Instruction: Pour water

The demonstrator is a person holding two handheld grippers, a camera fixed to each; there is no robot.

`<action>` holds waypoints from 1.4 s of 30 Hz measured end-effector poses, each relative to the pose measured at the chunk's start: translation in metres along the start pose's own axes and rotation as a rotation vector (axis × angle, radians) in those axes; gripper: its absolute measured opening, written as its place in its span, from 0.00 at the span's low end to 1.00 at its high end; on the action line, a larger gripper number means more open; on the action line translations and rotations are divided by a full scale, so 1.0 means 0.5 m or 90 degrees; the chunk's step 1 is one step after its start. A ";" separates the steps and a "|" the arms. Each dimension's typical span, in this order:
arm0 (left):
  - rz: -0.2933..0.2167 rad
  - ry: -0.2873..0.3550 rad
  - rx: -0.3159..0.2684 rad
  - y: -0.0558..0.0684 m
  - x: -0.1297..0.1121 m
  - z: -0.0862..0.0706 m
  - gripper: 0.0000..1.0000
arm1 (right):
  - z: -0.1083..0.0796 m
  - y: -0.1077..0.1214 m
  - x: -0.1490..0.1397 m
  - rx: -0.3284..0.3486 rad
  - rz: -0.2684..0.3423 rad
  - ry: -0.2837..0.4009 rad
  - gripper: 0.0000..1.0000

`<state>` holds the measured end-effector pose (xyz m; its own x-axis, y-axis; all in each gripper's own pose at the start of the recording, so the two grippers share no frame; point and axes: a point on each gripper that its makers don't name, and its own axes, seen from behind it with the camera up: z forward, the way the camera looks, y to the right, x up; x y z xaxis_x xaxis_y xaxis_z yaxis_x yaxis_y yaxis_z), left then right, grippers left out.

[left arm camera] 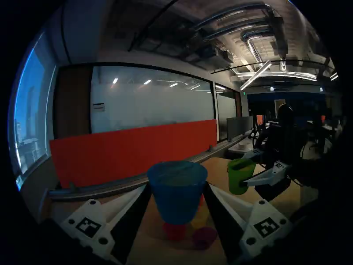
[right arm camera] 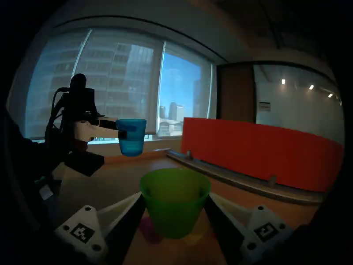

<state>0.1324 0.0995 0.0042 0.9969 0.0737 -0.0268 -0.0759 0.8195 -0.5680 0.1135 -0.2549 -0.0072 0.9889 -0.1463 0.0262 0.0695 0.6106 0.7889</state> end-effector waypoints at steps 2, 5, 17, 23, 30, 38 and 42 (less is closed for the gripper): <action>0.000 0.000 0.000 -0.001 0.000 -0.001 0.83 | 0.005 -0.006 0.003 0.005 -0.001 0.002 0.89; 0.000 -0.001 -0.002 -0.002 -0.002 -0.002 0.83 | 0.013 -0.012 0.006 0.011 -0.001 0.004 0.89; 0.007 0.001 -0.004 -0.008 -0.008 -0.006 0.83 | 0.039 -0.046 0.008 0.048 -0.002 0.006 0.88; 0.028 0.004 0.003 -0.015 -0.004 -0.004 0.83 | 0.050 -0.058 0.006 0.059 -0.002 0.010 0.88; 0.063 0.010 0.009 -0.011 0.010 0.002 0.83 | 0.060 -0.080 0.003 0.081 -0.001 0.008 0.88; 0.101 0.016 0.009 0.000 0.031 0.006 0.83 | 0.068 -0.106 -0.002 0.104 -0.006 0.003 0.88; 0.120 0.017 0.008 0.004 0.040 0.009 0.83 | 0.070 -0.115 -0.003 0.113 -0.007 0.002 0.88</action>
<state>0.1519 0.1049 0.0062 0.9653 0.2116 -0.1530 -0.2611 0.7998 -0.5406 0.1036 -0.3168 -0.0311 0.9887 -0.1490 0.0149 0.0562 0.4617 0.8852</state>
